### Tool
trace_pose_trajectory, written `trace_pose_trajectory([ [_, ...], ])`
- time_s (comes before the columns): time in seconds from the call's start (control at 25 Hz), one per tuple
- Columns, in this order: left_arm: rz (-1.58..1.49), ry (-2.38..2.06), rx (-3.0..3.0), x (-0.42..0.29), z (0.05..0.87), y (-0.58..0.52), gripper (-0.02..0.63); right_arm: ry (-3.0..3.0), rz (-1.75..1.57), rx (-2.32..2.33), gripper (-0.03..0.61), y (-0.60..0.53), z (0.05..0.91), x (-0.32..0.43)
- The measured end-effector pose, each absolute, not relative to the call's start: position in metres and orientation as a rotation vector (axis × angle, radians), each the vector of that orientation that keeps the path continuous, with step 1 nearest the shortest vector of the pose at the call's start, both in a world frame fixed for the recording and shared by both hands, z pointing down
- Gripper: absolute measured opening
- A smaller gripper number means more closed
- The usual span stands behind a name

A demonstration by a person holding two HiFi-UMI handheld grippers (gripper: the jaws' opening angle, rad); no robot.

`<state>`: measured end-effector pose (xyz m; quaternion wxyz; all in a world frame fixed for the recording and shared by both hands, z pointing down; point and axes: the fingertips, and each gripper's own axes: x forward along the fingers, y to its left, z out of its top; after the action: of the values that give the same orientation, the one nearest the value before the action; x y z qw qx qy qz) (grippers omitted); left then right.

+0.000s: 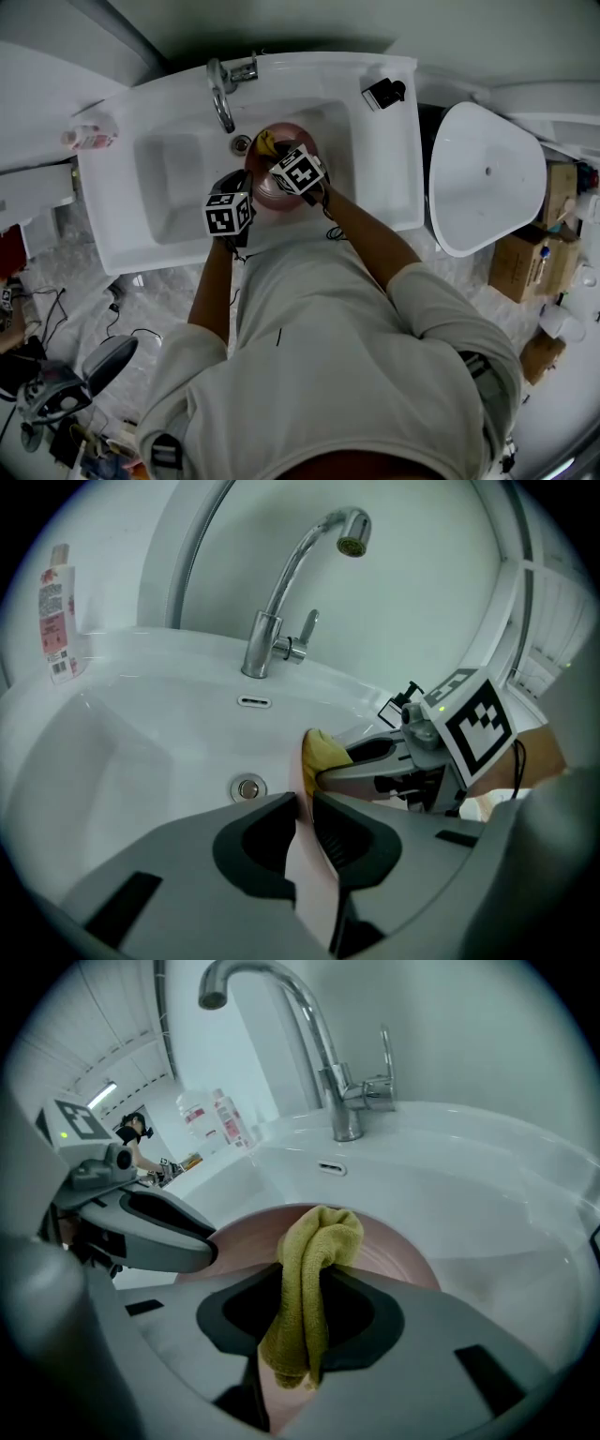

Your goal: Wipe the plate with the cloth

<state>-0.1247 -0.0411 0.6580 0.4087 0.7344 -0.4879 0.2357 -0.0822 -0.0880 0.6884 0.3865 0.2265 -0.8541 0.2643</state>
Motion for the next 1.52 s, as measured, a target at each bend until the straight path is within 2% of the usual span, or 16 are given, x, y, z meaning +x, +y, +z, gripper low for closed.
trace_pose_trajectory([
  [0.44,0.569,-1.249,1.799,-0.129,0.661,-0.037,0.069,-2.217,0.442,0.202,0.117,-0.025,0.683,-0.103],
  [0.88,0.573,-1.27,1.784,-0.14,0.662,-0.036,0.064,-2.033,0.175,-0.201,0.117,0.042,0.711,-0.077],
  [1.52,0.583,-1.256,1.779,-0.15,0.656,-0.032,0.055,-1.749,0.354,-0.035,0.117,0.025,0.755,-0.021],
])
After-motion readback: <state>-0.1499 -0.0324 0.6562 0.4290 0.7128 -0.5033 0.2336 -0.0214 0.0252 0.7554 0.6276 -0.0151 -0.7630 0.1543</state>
